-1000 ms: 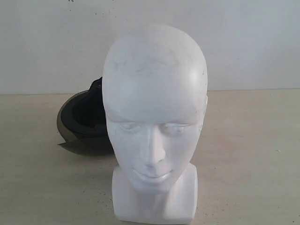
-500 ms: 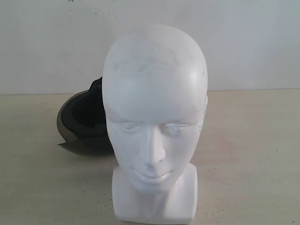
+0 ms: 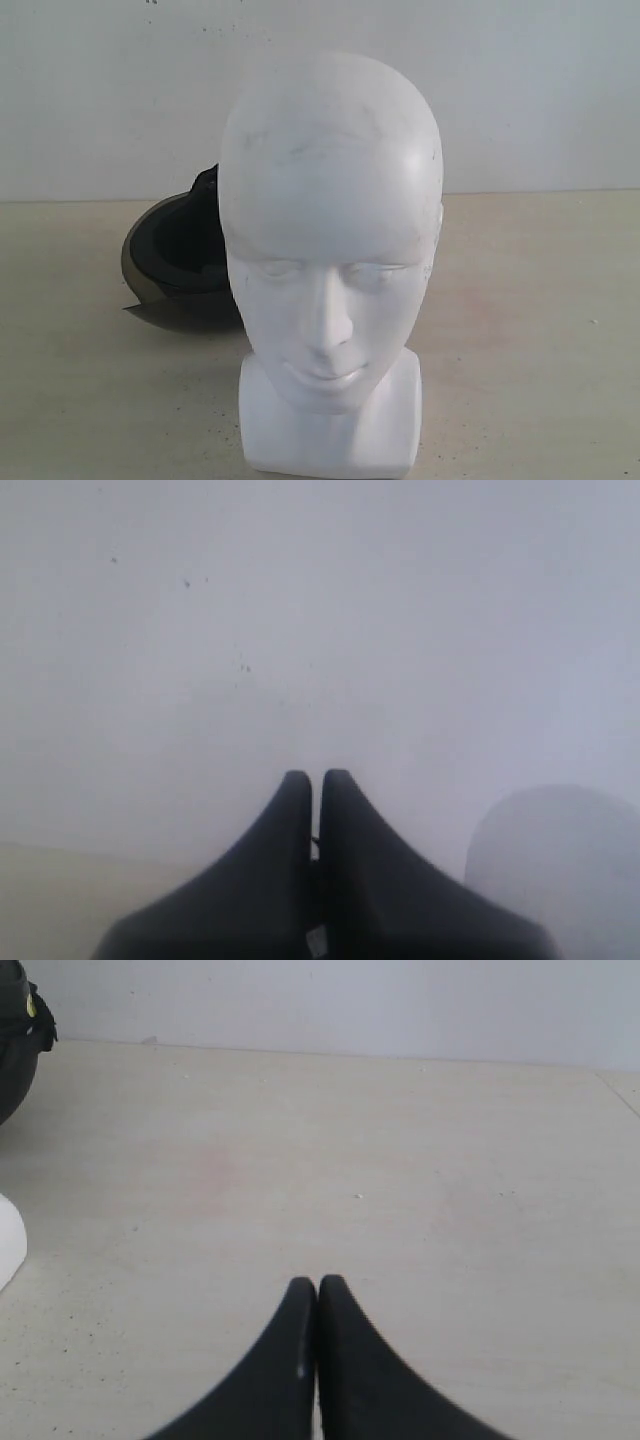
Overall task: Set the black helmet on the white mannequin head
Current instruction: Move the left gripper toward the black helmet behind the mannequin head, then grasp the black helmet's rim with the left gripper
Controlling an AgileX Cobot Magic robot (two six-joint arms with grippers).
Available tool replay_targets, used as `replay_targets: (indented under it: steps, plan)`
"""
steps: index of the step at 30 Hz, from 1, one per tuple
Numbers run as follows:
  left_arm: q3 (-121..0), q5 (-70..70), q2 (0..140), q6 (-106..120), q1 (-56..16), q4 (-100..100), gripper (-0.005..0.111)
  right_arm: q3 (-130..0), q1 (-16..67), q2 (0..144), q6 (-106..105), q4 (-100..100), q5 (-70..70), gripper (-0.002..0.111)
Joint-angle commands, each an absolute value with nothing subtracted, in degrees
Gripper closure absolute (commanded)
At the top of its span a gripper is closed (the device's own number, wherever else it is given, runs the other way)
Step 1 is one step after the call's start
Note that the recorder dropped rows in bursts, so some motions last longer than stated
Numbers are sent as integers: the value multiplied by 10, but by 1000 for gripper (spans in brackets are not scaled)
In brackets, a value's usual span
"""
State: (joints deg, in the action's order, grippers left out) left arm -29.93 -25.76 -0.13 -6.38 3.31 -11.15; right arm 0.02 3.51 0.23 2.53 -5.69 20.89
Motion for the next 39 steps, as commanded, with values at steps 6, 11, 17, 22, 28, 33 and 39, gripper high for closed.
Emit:
replay_targets:
  steps: [6,11,17,22,28,33,39]
  plan:
    - [-369,-222,75,-151,33,-150,102,0,34,0,24,-58,207,108]
    - [-506,-382,295,-33,33,-189,102,0,34,0,24,-58,207,108]
    - [-675,-516,557,155,34,-281,102,0,34,0,24,-58,207,108]
    - [-771,-601,718,210,43,-287,102,0,34,0,24,-58,207,108]
    - [-802,-657,854,421,57,-395,102,0,34,0,24,-58,207,108]
    - [-802,-673,938,488,57,-427,102,0,34,0,24,-58,207,108]
    - [-802,-700,1009,689,57,-475,102,0,34,0,24,-58,207,108]
